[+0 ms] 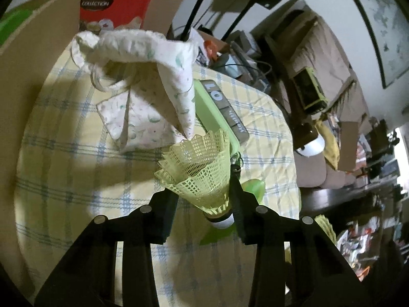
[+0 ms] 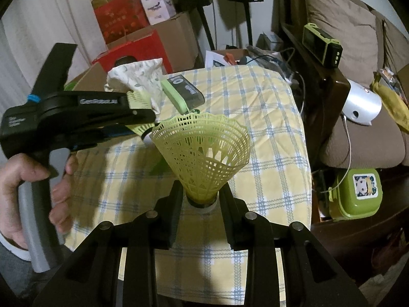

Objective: Organize objects
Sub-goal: 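Grasp the second yellow shuttlecock with the left tool while the right tool holds its shuttlecock, then carry both shuttlecocks over the cardboard box with both tools, then lower both shuttlecocks into the box and open both tools, then move both tools from the box toward the green 'Health' box on the table, then close the right tool on the green 'Health' box while the left tool grips its other end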

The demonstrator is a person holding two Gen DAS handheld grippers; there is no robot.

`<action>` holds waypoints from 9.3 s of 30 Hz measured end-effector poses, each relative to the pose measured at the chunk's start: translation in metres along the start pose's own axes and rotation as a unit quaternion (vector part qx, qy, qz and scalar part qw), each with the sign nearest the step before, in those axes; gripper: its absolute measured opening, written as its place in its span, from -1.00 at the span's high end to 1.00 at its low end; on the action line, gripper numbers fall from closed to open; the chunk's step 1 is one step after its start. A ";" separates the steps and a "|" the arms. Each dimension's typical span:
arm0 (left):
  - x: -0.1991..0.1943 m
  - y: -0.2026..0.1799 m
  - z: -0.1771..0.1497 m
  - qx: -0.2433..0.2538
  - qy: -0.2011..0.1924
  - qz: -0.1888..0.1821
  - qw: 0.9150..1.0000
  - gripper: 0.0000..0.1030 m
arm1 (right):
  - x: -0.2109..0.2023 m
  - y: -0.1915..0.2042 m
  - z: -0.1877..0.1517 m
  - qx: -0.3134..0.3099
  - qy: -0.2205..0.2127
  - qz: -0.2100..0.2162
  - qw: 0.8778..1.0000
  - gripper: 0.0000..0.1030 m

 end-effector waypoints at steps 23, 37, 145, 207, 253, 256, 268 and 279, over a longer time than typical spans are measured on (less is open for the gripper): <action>-0.104 0.012 -0.015 0.092 -0.037 0.007 0.995 0.30 | -0.020 0.058 0.034 -0.036 -0.026 0.026 0.999 0.44; -0.154 0.025 -0.025 0.144 -0.100 0.072 0.982 0.30 | -0.035 0.101 0.054 -0.052 -0.050 0.035 0.997 0.44; -0.206 0.097 -0.022 0.120 -0.118 0.088 0.982 -1.00 | -0.060 0.131 0.073 -0.076 -0.085 -0.016 0.993 -0.94; -0.039 0.011 0.061 0.098 -0.047 0.051 0.993 -0.99 | 0.061 0.038 0.110 -0.083 -0.039 -0.042 0.995 -0.88; -0.010 0.020 0.082 0.077 -0.016 0.026 0.997 0.80 | 0.150 0.043 0.131 -0.127 0.031 -0.012 0.991 0.17; -0.023 0.016 0.083 0.082 -0.023 0.022 0.996 0.80 | 0.138 0.045 0.131 -0.120 0.021 -0.011 0.992 0.17; -0.067 0.002 0.079 0.105 -0.050 0.025 0.993 0.99 | 0.071 0.071 0.136 -0.108 -0.027 -0.008 0.994 0.17; -0.034 0.032 0.077 0.037 -0.021 0.030 0.999 -0.22 | 0.057 0.067 0.124 -0.089 -0.024 -0.007 0.996 0.17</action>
Point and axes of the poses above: each gripper's, at about its wrist camera, not at the fingertips, and x roughly the way its jaws point, y to its left, z to its top, the point moved 1 cm from there along x, roughly the way its jaws point, and after that the axes turned 2 degrees about -z, right-handed, at the moved point
